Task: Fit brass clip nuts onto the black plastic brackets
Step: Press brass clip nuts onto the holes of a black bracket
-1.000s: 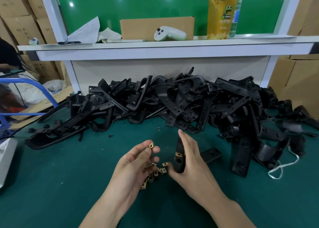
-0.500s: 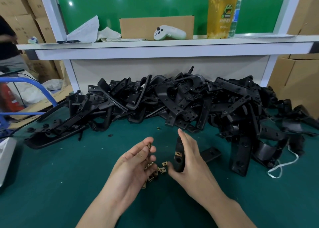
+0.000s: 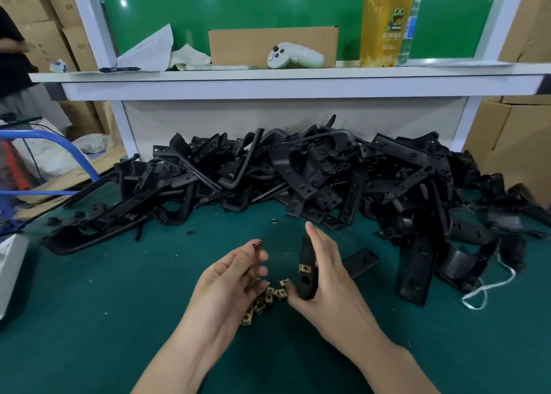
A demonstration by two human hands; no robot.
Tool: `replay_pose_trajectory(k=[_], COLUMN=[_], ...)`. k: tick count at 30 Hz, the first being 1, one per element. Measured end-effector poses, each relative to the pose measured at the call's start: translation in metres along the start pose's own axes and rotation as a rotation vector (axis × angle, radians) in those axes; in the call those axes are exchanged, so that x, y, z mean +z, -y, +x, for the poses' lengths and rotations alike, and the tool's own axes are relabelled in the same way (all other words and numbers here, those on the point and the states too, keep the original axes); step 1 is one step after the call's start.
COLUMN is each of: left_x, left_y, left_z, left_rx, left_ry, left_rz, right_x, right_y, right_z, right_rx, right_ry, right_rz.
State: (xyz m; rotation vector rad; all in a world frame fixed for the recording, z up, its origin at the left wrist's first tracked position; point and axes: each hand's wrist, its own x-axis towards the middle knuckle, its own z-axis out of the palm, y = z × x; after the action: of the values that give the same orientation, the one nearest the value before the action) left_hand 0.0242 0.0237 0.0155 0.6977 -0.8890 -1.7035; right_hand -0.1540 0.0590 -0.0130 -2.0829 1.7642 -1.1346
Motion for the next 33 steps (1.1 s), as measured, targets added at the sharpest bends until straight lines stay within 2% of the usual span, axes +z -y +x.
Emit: replay_pose_trajectory(k=[12,33], left_x=[-0.001,0.004], left_y=[0.001,0.01], left_z=[-0.002,-0.002], left_rx=[-0.047,0.035], left_ry=[0.02,-0.045], left_rz=[0.003,0.188], right_x=[0.0,0.005], right_y=[0.0,0.007], right_z=[-0.001,0.001], right_rx=[-0.003,-0.053], right_ry=[0.012,0.136], right_rz=[-0.001,0.032])
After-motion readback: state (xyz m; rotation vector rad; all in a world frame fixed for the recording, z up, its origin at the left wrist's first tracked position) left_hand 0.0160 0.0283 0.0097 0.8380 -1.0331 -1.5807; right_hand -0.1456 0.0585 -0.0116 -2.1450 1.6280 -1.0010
